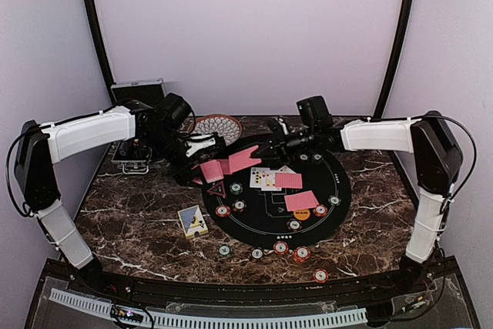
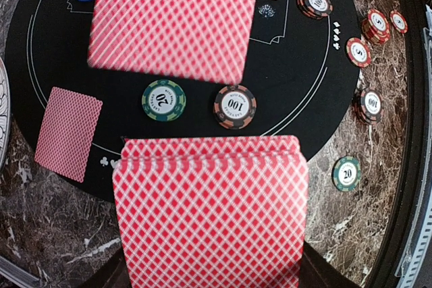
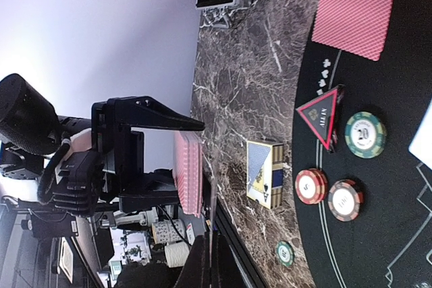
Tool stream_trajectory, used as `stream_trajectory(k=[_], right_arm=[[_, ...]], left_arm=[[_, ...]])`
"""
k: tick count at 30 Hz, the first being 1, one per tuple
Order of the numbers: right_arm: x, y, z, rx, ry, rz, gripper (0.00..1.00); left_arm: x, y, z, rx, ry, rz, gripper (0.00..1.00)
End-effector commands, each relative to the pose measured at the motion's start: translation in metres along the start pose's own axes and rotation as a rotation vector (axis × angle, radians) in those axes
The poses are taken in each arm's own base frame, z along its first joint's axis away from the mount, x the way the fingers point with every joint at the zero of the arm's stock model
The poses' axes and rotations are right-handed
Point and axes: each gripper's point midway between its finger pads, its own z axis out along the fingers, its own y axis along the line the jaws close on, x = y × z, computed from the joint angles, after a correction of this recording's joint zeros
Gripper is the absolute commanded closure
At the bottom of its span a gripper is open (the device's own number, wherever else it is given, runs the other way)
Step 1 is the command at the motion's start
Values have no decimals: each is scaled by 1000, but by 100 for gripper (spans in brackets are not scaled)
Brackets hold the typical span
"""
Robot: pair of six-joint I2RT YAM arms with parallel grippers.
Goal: Distribute texas hold em gaming equipment
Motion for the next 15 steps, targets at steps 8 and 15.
stream_trajectory(k=[8, 15], right_arm=[[-18, -102, -97, 256, -176, 69, 100], [-21, -153, -111, 421, -187, 93, 100]], left_arm=[[15, 11, -12, -36, 6, -45, 100], [26, 12, -14, -50, 19, -66, 100]])
